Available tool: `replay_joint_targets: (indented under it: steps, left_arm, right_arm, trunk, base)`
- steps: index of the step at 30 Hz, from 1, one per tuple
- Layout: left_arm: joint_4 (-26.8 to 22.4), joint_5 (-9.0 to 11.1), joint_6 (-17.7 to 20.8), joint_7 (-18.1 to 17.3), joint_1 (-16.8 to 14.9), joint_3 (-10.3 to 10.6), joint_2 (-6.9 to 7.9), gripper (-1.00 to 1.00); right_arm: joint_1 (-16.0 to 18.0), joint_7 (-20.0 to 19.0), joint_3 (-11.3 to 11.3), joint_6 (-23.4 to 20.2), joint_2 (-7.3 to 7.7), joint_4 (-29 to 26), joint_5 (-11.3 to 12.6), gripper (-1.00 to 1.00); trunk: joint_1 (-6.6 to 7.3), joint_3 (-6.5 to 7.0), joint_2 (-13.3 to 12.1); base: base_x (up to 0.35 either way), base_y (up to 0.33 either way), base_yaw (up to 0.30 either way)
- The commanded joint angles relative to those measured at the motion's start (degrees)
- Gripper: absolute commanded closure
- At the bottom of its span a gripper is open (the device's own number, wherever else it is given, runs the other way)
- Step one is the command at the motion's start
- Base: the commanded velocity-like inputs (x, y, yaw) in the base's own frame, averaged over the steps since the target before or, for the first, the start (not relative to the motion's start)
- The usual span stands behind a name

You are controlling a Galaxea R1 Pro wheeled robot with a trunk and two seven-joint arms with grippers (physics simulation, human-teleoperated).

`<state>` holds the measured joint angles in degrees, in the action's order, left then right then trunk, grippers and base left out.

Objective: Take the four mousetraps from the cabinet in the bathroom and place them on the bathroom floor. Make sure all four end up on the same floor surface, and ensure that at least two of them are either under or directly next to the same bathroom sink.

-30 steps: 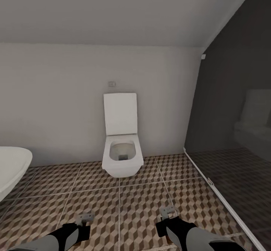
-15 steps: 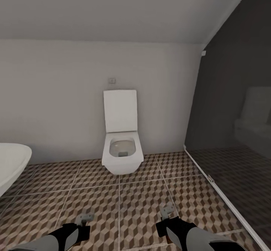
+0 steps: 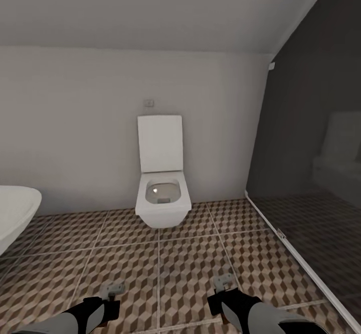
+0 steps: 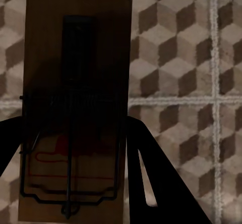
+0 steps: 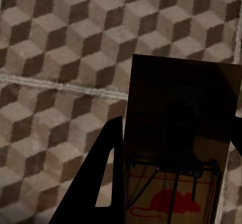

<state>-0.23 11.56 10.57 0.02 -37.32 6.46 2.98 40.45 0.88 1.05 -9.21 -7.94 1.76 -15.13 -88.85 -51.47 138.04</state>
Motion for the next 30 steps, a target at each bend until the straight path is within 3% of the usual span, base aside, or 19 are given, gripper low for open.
replay_joint_targets:
  steps: [1, 7, 13, 27, 30]
  left_arm:
    - [-0.03, 0.39, 0.24, 0.02, -0.03, 0.49, 0.01, 1.0]
    - [-0.03, 0.39, 0.24, 0.06, -0.03, 0.49, 0.01, 1.0]
    - [-0.03, 0.39, 0.24, 0.04, -0.03, 0.49, 0.01, 1.0]
    - [-0.03, 0.39, 0.32, -0.1, -0.03, 0.49, 0.03, 1.0]
    - [-0.03, 0.39, 0.33, -0.1, -0.03, 0.49, 0.01, 1.0]
  right_arm:
    - [0.07, 0.25, 0.11, -0.2, -0.03, 0.09, -0.41, 1.0]
    - [0.07, 0.88, 0.17, -0.25, 0.17, 0.08, -0.25, 1.0]
    - [0.07, 0.95, 0.14, -0.21, 0.21, 0.01, -0.26, 1.0]
    - [0.07, 0.96, 0.11, -0.28, 0.21, 0.0, -0.25, 1.0]
    - [0.07, 0.96, 0.1, -0.28, 0.21, 0.0, -0.25, 1.0]
  trunk:
    - [-0.21, -0.24, 0.44]
    - [-1.53, -1.32, 2.85]
    - [-2.82, -2.4, 5.2]
    - [-3.18, -5.5, 5.39]
    - [-3.18, -5.5, 5.39]
  base:
    - [0.0, 0.0, 0.0]
    - [0.0, 0.0, 0.019]
    - [0.0, 0.0, 0.204]
    - [0.0, 0.0, 0.055]
    - [0.0, 0.0, 0.001]
